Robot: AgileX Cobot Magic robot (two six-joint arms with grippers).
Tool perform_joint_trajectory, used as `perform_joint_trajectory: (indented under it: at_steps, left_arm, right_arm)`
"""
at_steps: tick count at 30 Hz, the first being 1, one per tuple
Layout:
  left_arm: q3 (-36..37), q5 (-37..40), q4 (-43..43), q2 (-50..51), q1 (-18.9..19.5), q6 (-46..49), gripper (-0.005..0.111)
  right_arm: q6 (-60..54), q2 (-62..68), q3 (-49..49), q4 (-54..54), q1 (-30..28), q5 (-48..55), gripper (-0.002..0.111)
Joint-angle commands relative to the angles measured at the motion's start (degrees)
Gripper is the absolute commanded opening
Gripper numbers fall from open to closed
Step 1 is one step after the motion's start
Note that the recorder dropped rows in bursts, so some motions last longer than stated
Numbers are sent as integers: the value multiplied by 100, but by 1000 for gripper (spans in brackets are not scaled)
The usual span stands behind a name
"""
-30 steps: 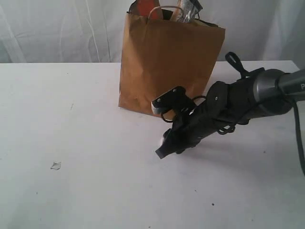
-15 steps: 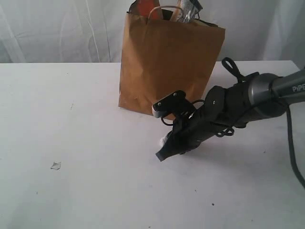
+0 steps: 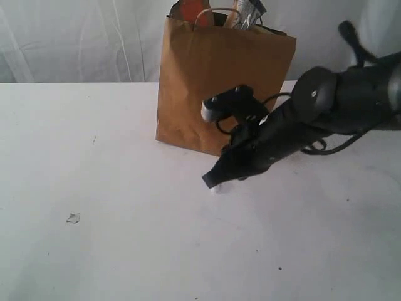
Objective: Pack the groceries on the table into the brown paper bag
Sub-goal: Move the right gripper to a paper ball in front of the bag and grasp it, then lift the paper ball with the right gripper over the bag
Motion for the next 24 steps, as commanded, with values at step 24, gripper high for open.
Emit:
perform_joint_trajectory:
  at_steps: [24]
  left_arm:
    - [17,1,-11,-25,10,-6,0]
  right_arm:
    - [4351,-471,-439,-2274,-9,-7521,0]
